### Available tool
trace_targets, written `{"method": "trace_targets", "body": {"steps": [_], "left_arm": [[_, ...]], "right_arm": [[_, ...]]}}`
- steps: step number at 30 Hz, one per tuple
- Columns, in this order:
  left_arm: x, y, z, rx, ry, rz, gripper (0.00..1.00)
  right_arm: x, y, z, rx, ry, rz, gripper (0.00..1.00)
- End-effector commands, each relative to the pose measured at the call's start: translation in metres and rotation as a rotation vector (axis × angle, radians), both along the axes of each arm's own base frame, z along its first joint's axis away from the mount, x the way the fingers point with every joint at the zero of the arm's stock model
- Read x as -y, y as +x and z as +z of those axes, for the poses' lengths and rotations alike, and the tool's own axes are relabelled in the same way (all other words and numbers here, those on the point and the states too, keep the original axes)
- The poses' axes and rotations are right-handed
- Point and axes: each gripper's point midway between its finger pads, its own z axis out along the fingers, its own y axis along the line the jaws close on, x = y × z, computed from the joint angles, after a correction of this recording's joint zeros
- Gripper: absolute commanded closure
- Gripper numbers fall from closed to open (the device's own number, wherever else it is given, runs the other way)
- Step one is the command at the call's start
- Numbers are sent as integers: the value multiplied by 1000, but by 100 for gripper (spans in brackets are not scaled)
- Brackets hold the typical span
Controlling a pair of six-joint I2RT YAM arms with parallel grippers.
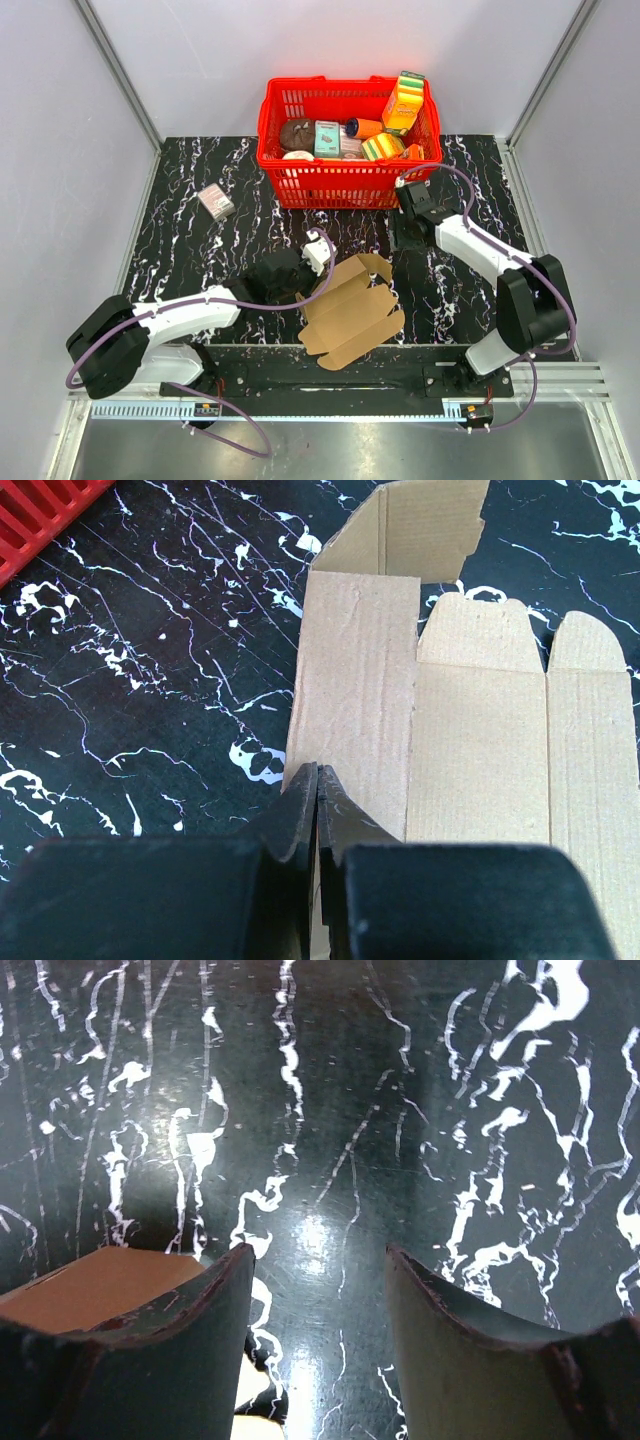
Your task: Fold the paper box
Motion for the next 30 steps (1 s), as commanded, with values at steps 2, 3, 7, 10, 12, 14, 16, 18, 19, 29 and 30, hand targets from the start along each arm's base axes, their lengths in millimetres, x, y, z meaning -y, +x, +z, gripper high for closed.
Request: {"method": "trace_targets", "body": {"steps": [2,3,7,10,12,14,16,18,19,29,30], "left_arm": [[3,-2,2,-9,-2,-10,100],[3,-1,2,-7,-3,-9,100],[3,-2,1,-9,-1,-12,100],[3,-2,2,-9,-2,-10,100],[3,-2,1,-10,-2,-11,100],[3,-2,1,-11,-2,-13,100],[3,-2,1,-11,-2,-13,100],[4,-2,1,-12,-1,-13,100],[4,-2,1,-11,-2,-13,100],[3,-2,0,-12,1,-11,100],[4,-2,1,-11,0,-12,100]], "right_arm": [[-23,25,19,110,68,160,41],[-25,25,16,103,70,183,40],[-45,13,10,41,148,295,41],[-51,-1,2,-30,178,349,41],[-54,-8,-2,-66,195,362,42],[-59,-19,-3,-112,234,383,43],[-63,-28,-2,-137,269,398,44],[-65,-33,2,-137,291,404,44],[-66,-37,2,-142,301,410,45],[-72,-58,7,-188,367,447,48],[-73,-59,6,-192,372,451,48]]}}
